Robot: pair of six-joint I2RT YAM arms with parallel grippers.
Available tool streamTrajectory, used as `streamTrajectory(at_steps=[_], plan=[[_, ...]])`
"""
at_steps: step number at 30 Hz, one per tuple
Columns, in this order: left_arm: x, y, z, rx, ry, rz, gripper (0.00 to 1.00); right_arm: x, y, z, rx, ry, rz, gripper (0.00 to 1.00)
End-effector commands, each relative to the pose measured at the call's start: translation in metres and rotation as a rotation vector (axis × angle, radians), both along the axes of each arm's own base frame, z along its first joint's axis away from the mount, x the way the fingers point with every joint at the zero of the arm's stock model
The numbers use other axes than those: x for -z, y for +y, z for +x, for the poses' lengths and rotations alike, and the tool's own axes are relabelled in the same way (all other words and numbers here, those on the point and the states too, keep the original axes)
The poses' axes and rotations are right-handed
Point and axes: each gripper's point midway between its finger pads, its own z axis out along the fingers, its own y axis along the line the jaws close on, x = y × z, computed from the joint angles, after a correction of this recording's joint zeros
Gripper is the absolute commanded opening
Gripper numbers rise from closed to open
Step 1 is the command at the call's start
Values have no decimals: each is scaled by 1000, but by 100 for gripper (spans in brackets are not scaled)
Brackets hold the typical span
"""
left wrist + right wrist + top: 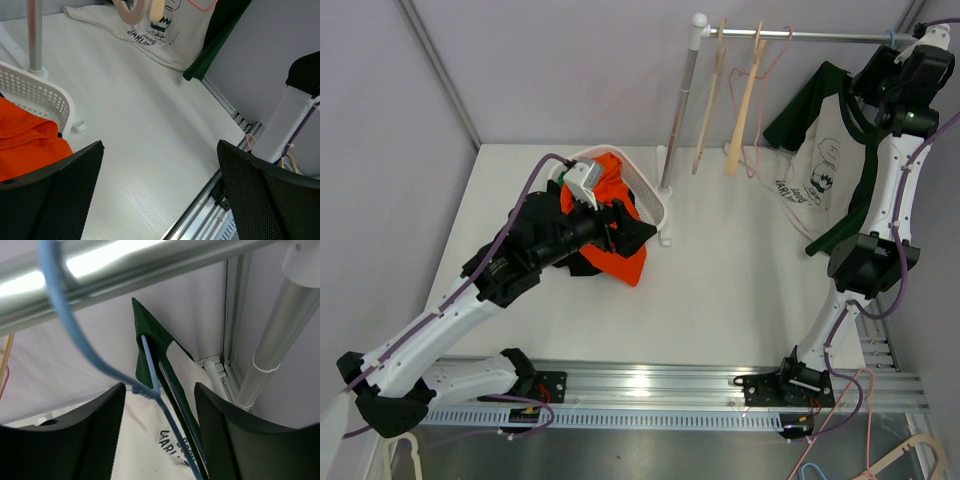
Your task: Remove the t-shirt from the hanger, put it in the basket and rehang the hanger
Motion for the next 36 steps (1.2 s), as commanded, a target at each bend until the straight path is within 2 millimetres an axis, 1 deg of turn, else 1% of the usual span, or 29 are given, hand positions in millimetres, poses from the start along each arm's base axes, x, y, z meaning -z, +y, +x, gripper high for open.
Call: streamTrajectory(at_steps=[1, 2, 3, 5, 6, 7, 8, 11, 12, 13, 15, 16, 18, 20, 21, 23, 24, 26, 27, 28, 29, 30, 31, 32, 33, 34, 35, 36], plan=[[-2, -10, -1, 37, -19, -11, 100, -22, -3, 8, -23, -84, -47, 59], [-2, -10, 0, 34, -20, -11, 100, -23, -5, 9, -15, -88, -50, 59], [0, -10, 1, 31, -18, -9, 100, -25, -5, 10, -16, -100, -52, 56], [1, -9, 2, 23, -23, -1, 99, -27, -5, 12, -25, -113, -43, 44], [1, -8, 3, 13, -28, 2, 99, -28, -4, 13, -32, -123, -41, 23], [1, -7, 3, 10, -28, 2, 100, -30, -2, 14, -42, -130, -36, 10], [4, -6, 3, 7, -27, 7, 99, -32, -2, 14, -47, -139, -24, 0], [9, -5, 3, 3, -29, 6, 99, -41, 5, 13, -80, -172, -19, 0], [12, -6, 3, 3, -25, 8, 99, -49, 9, 13, -103, -195, -23, 0], [12, -5, 3, 0, -26, 8, 99, -50, 11, 12, -114, -203, -25, 0], [12, -5, 3, -1, -26, 6, 99, -68, 17, 6, -138, -251, -43, 0], [13, -4, 3, -4, -24, 7, 100, -74, 21, 3, -153, -262, -47, 0], [13, -4, 2, -9, -27, 5, 99, -93, 26, -7, -167, -303, -69, 0], [15, -4, 2, -8, -27, 6, 100, -106, 30, -15, -172, -324, -90, 0], [15, -4, 2, -10, -27, 5, 99, -119, 33, -25, -176, -347, -113, 0], [18, -5, 1, -10, -25, 10, 99, -129, 35, -34, -175, -363, -127, 0], [18, -5, 1, -10, -27, 9, 99, -143, 39, -45, -176, -388, -140, 0], [22, -7, -1, -2, -22, 15, 99, -152, 42, -56, -172, -405, -147, 0], [24, -5, -1, -15, -23, 18, 100, -159, 46, -66, -172, -421, -152, 0], [27, -4, -1, -23, -21, 22, 99, -163, 48, -72, -173, -430, -152, 0], [25, -4, -1, -29, -30, 14, 99, -165, 49, -76, -169, -437, -150, 0], [25, -4, -2, -31, -34, 11, 100, -158, 49, -77, -166, -419, -134, 0], [27, -3, -5, -31, -34, 12, 99, -162, 51, -85, -161, -420, -129, 0], [27, -3, -5, -32, -38, 11, 99, -161, 52, -88, -156, -410, -107, 0], [21, -3, -6, -31, -50, -1, 100, -150, 48, -90, -130, -364, -75, 0], [26, -5, -8, -24, -46, 7, 100, -148, 50, -96, -121, -349, -54, 0], [26, -5, -8, -22, -50, 5, 99, -141, 49, -99, -101, -323, -26, 0], [23, -8, -9, -14, -69, -3, 99, -127, 43, -103, -39, -277, 35, 0]])
